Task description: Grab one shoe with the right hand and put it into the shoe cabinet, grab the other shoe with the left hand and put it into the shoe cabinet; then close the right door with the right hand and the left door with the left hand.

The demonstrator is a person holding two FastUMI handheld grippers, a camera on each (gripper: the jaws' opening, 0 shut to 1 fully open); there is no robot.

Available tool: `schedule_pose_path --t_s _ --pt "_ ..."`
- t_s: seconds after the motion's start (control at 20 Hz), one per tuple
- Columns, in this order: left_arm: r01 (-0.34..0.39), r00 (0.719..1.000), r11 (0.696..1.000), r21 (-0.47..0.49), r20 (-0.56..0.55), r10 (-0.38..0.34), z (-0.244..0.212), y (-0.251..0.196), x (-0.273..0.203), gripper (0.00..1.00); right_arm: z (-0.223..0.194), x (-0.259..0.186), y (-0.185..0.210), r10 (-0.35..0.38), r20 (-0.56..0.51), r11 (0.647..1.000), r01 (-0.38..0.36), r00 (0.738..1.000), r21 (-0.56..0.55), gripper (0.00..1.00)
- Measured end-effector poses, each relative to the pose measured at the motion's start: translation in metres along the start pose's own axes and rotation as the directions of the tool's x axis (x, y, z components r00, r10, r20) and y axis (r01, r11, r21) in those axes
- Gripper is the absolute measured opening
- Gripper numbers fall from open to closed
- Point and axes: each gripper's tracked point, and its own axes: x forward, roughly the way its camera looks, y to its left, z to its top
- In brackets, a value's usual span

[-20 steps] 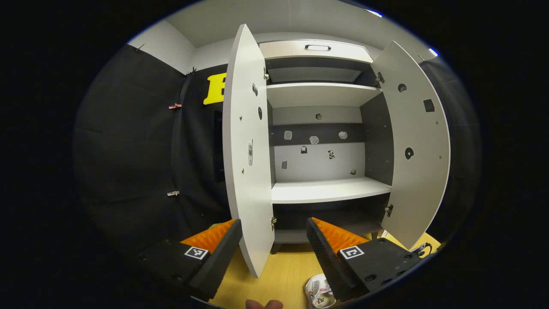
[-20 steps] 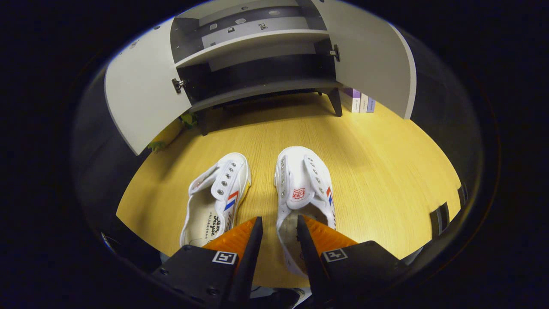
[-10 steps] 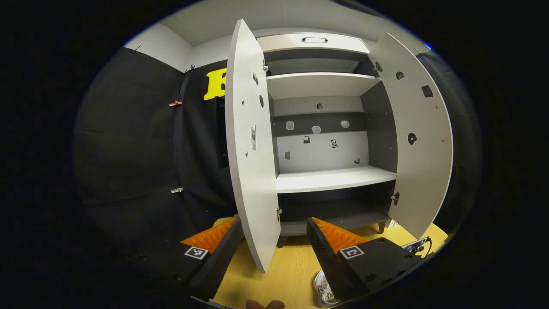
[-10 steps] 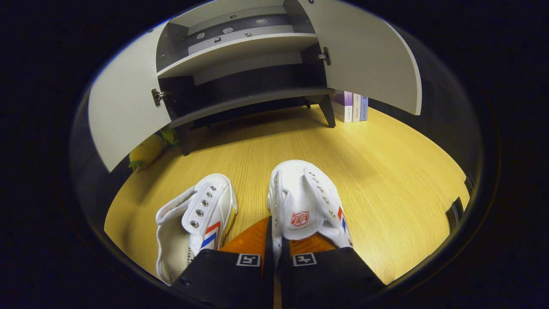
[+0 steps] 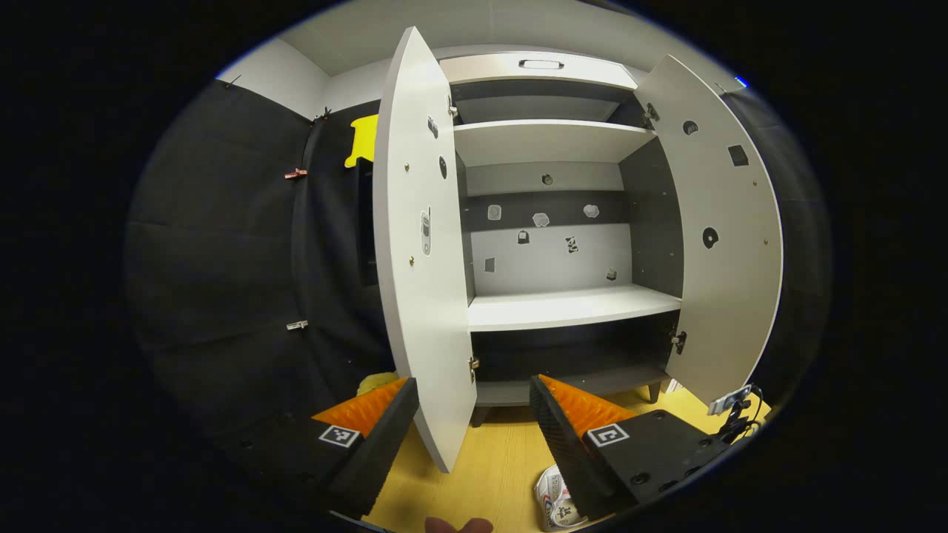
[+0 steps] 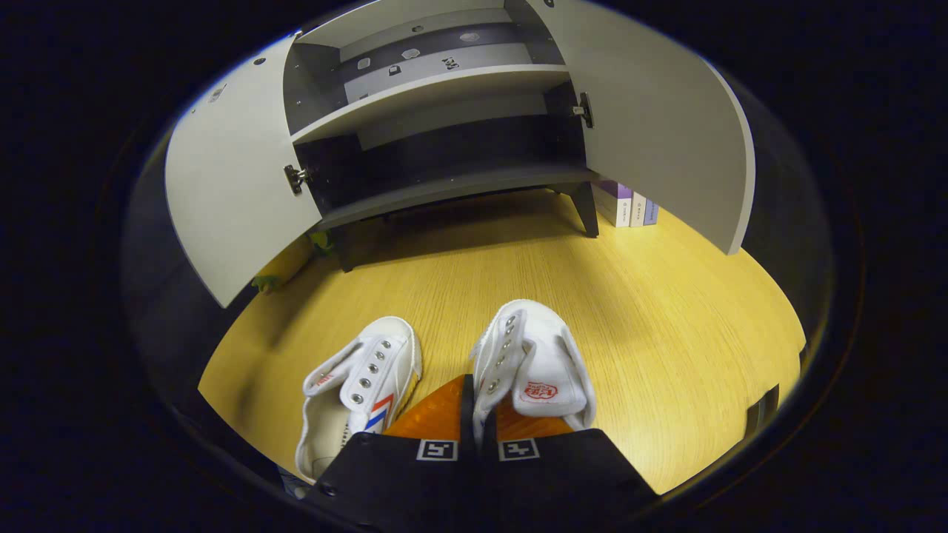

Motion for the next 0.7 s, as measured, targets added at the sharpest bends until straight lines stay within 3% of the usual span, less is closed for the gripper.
schedule_pose_path --t_s 0.25,0.7 --pt "0.037 0.999 0.999 -0.01 0.008 -0.037 0.01 -0.01 0.008 0.95 0.073 -0.043 0.024 0.045 0.065 0.998 -0.042 0.997 -0.041 0.05" --pt "0.088 0.996 0.995 -0.044 0.004 -0.088 0.013 -0.022 0.02 0.95 0.241 -0.086 0.066 0.066 0.21 0.993 -0.043 0.976 -0.109 0.05"
